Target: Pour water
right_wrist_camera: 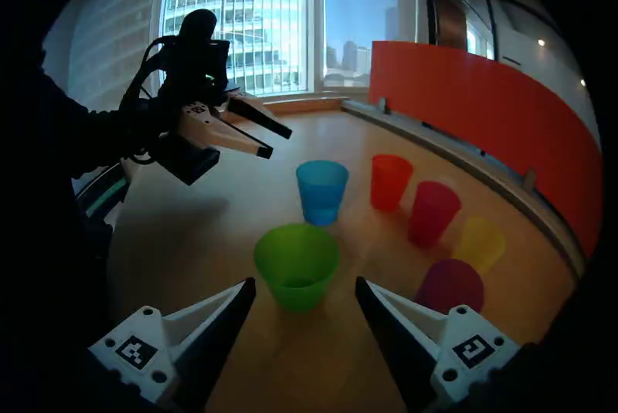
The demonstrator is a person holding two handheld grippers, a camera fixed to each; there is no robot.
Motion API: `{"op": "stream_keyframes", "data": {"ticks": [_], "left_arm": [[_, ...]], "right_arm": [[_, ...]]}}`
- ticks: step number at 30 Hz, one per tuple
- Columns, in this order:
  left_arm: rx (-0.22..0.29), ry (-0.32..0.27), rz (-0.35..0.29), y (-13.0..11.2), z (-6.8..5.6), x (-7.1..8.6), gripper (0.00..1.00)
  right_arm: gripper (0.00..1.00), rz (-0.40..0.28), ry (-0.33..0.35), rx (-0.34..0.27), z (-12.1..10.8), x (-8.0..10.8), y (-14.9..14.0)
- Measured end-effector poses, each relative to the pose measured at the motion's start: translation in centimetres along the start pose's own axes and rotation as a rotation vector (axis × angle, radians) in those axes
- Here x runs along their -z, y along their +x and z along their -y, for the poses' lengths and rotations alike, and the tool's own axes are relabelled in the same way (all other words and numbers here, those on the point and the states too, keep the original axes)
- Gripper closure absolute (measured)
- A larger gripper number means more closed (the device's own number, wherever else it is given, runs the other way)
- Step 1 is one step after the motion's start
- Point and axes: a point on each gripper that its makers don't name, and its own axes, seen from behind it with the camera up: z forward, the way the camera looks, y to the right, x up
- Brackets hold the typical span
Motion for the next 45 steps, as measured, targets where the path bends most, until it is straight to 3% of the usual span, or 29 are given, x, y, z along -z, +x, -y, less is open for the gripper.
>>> {"op": "stream_keyframes", "data": {"ticks": [26, 32, 36, 45], "left_arm": [[-0.004, -0.003, 0.002, 0.0, 0.4, -0.6, 0.13], [-0.006, -0.003, 0.003, 0.1, 0.4, -0.6, 0.13], [-0.005, -0.004, 0.003, 0.1, 0.5, -0.6, 0.13], [-0.008, -0.002, 0.006, 0.1, 0.5, -0.7, 0.13]], "right_arm": [[0.00, 0.003, 0.049, 0.028, 1.1, -5.6, 0.5], [0.00, 0.012, 0.041, 0.037, 1.0, -6.0, 0.2], [0.08, 0.018, 0.031, 0.039, 0.7, -6.1, 0.0], [0.09, 0.006, 0.033, 0.024, 0.6, -5.5, 0.5]]}}
